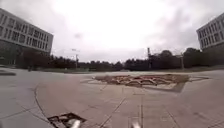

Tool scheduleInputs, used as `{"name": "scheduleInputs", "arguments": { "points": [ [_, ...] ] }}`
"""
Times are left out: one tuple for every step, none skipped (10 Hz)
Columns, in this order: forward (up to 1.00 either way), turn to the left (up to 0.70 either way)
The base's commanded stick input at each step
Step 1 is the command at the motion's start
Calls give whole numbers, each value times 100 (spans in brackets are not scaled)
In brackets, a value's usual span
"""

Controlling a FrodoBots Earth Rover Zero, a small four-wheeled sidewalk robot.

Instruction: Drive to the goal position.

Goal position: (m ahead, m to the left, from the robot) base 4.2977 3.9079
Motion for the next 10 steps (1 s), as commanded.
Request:
{"name": "scheduleInputs", "arguments": {
  "points": [
    [70,8],
    [70,20],
    [70,33],
    [70,35],
    [70,35],
    [70,35],
    [70,35],
    [70,35],
    [70,35],
    [70,34]
  ]
}}
